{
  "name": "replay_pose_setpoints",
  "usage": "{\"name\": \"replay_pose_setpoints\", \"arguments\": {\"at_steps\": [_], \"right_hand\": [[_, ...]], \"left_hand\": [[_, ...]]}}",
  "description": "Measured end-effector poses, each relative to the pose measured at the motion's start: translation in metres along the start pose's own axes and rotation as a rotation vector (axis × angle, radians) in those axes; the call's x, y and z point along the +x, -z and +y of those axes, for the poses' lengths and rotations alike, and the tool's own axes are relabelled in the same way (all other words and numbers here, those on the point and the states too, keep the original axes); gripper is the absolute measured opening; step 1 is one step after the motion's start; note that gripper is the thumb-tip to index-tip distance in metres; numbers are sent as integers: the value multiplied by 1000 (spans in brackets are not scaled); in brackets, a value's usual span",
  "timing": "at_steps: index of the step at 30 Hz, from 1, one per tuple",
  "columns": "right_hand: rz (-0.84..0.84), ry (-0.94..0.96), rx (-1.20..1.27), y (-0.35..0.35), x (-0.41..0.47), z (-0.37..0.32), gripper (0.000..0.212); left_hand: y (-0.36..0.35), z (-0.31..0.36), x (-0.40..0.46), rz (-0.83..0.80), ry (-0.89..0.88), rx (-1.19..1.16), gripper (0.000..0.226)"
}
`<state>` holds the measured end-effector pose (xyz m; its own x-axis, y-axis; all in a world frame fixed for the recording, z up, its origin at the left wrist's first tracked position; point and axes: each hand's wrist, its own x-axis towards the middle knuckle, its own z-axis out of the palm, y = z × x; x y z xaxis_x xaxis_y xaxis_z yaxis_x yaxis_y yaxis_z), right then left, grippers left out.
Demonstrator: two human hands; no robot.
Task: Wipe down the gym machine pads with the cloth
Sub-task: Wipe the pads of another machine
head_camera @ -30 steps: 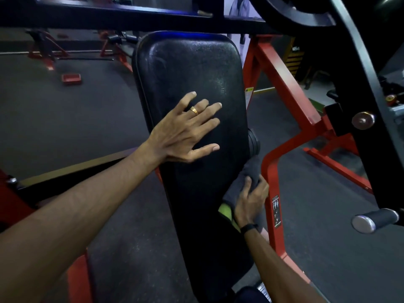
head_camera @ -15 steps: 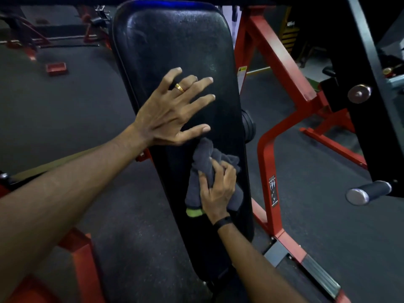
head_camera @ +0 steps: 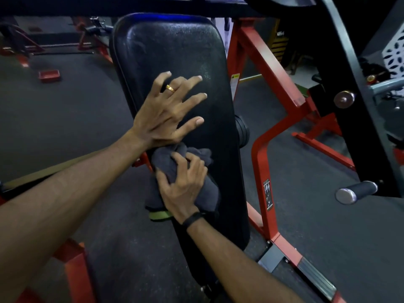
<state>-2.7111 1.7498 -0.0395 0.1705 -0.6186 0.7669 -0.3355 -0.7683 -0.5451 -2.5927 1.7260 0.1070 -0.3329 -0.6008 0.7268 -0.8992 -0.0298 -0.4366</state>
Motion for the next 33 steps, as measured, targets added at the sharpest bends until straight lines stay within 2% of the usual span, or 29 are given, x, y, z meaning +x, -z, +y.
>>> {"name": "replay_pose_setpoints", "arguments": {"at_steps": [2, 7, 10, 14, 17, 23, 27, 33], "right_hand": [[9, 53, -34, -2, 3, -3, 42], [-35, 227, -99, 6, -47, 41, 36], [-144, 206, -125, 16, -93, 67, 32], [-318, 149, -150, 33, -154, 90, 42], [-284, 137, -92, 28, -136, 67, 37], [-66, 84, -90, -19, -4, -31, 36], [-166, 213, -141, -15, -26, -20, 42], [-318, 280, -154, 8, -102, 40, 35]], "left_hand": [[0, -2, -1, 17, 15, -15, 57], [-2, -1, -3, -25, -99, 5, 55], [-1, -1, -3, -32, -94, 26, 56], [2, 1, -2, -62, -56, 28, 57], [4, 0, 1, -111, -35, 16, 61], [9, 2, 7, -201, -59, 9, 67], [8, 2, 4, -245, -121, 69, 66], [2, 4, -1, -285, -380, 149, 64]]}}
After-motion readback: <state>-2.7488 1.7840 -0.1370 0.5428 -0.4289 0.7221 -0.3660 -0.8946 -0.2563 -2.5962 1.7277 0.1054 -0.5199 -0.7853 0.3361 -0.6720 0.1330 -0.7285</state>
